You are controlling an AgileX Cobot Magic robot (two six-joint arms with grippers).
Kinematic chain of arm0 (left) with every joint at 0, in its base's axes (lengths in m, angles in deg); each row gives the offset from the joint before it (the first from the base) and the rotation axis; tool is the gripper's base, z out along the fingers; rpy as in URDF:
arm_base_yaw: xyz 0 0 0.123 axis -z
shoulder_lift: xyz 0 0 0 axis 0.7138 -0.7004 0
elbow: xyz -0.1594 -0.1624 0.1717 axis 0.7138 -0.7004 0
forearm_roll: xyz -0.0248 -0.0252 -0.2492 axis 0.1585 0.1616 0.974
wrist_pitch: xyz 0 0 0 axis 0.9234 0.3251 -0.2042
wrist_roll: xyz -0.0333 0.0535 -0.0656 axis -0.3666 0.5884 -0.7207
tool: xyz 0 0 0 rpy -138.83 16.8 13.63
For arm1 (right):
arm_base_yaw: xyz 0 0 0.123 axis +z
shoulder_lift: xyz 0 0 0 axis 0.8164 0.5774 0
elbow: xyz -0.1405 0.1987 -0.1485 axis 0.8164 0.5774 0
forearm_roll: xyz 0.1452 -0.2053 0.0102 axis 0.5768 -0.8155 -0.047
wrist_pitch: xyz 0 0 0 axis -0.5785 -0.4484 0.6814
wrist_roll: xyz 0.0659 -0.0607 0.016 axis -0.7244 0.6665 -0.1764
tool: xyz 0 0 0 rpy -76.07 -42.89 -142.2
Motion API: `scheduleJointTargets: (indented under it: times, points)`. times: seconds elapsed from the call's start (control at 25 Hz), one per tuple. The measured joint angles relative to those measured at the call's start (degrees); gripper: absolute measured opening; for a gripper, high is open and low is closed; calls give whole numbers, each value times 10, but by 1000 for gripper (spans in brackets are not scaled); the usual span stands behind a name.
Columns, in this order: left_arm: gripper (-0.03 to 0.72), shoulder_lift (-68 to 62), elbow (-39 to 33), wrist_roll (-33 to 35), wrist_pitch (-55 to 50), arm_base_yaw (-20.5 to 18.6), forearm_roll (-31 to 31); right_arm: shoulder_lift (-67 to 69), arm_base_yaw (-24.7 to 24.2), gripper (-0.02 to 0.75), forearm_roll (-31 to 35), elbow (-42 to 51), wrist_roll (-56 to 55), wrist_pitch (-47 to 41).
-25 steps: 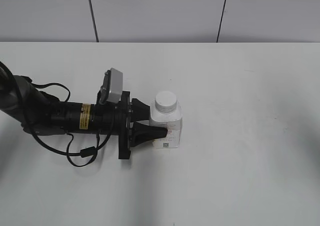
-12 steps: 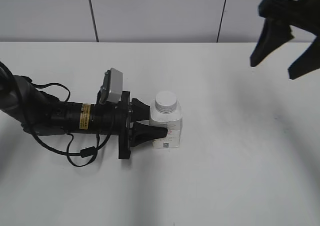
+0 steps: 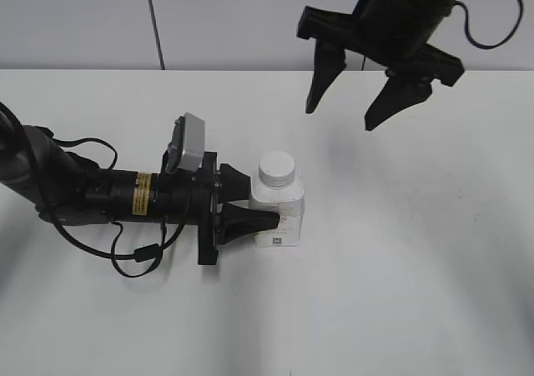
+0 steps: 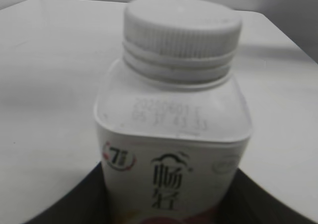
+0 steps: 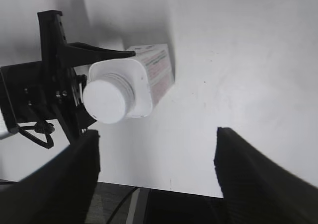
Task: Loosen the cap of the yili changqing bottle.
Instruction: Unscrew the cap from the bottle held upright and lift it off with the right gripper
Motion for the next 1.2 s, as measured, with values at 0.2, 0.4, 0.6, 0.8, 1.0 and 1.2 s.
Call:
scheduleJointTargets:
  times: [0.2,0.4,0.6,0.8,1.0,1.2]
  points:
    - [336,0,0,0,0,0,0,56,31,566,1,-47,-17,0]
    - [336,0,0,0,0,0,0,98,51,566,2,-80,-22,0]
    - [335,0,0,0,0,0,0,121,60,566,2,-95,-26,0]
    - [335,0,0,0,0,0,0,142,76,566,1,-95,-27,0]
    - [335,0,0,0,0,0,0,144,82,566,-4,-95,-27,0]
    - [334,0,0,0,0,0,0,153,82,559,-4,-95,-27,0]
